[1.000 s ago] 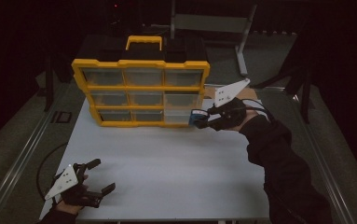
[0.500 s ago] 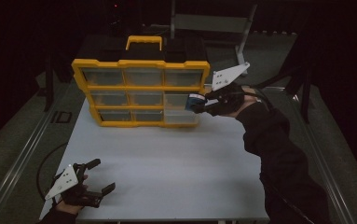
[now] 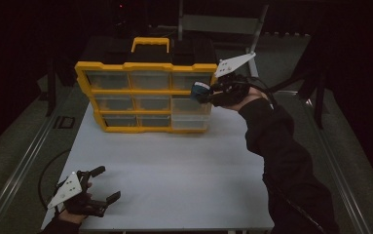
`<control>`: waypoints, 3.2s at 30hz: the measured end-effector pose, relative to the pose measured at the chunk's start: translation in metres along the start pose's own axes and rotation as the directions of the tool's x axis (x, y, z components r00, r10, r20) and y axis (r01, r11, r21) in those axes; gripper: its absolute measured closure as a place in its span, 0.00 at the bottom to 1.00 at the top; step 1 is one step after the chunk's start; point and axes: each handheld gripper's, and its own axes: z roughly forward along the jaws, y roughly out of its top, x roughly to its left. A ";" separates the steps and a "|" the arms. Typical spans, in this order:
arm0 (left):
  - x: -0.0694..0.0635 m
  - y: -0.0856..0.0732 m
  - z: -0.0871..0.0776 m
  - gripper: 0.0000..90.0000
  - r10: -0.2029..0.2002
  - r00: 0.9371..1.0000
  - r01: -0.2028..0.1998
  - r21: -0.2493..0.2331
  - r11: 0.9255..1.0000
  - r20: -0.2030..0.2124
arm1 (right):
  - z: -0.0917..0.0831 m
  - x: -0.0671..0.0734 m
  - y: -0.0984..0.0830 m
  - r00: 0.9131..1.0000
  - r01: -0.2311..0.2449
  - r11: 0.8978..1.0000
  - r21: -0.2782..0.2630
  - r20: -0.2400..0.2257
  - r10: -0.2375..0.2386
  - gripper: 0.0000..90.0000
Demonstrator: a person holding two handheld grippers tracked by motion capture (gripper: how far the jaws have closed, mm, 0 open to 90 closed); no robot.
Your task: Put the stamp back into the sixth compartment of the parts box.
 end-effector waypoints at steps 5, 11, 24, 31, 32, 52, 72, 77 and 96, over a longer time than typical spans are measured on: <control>0.000 0.000 0.000 0.01 0.002 1.000 -0.002 0.002 1.000 0.001 | 0.005 -0.005 0.002 0.998 -0.038 0.999 0.008 0.045 0.038 0.77; 0.000 0.000 0.000 0.01 0.000 1.000 0.000 0.005 1.000 0.002 | 0.015 -0.008 0.005 0.992 -0.077 0.997 0.024 0.097 0.075 0.77; 0.000 -0.001 0.001 0.01 -0.004 1.000 0.004 0.011 1.000 0.009 | 0.042 -0.019 -0.004 0.986 -0.155 0.986 0.069 0.081 0.149 0.77; 0.001 -0.002 0.001 0.01 -0.008 1.000 0.008 0.012 1.000 0.010 | 0.052 -0.020 -0.016 0.983 -0.180 0.979 0.094 0.047 0.176 0.77; 0.001 -0.002 0.001 0.01 -0.008 1.000 0.008 0.013 1.000 0.009 | 0.054 -0.021 -0.017 0.983 -0.180 0.978 0.101 0.040 0.177 0.77; 0.001 -0.002 0.001 0.01 -0.013 1.000 0.013 0.012 1.000 0.010 | 0.070 -0.022 -0.032 0.977 -0.213 0.956 0.200 0.013 0.215 0.76; 0.001 -0.002 0.001 0.00 -0.013 1.000 0.013 0.015 1.000 0.005 | 0.046 -0.014 -0.025 0.969 -0.245 0.961 0.127 0.008 0.246 0.17; 0.001 -0.002 0.002 0.01 -0.013 1.000 0.013 0.018 1.000 0.005 | 0.041 -0.011 -0.027 0.967 -0.256 0.960 0.116 0.016 0.256 0.10; 0.001 -0.002 0.004 0.00 -0.011 1.000 0.012 0.027 1.000 -0.013 | 0.033 -0.007 -0.032 0.976 -0.218 0.973 0.072 -0.014 0.219 0.09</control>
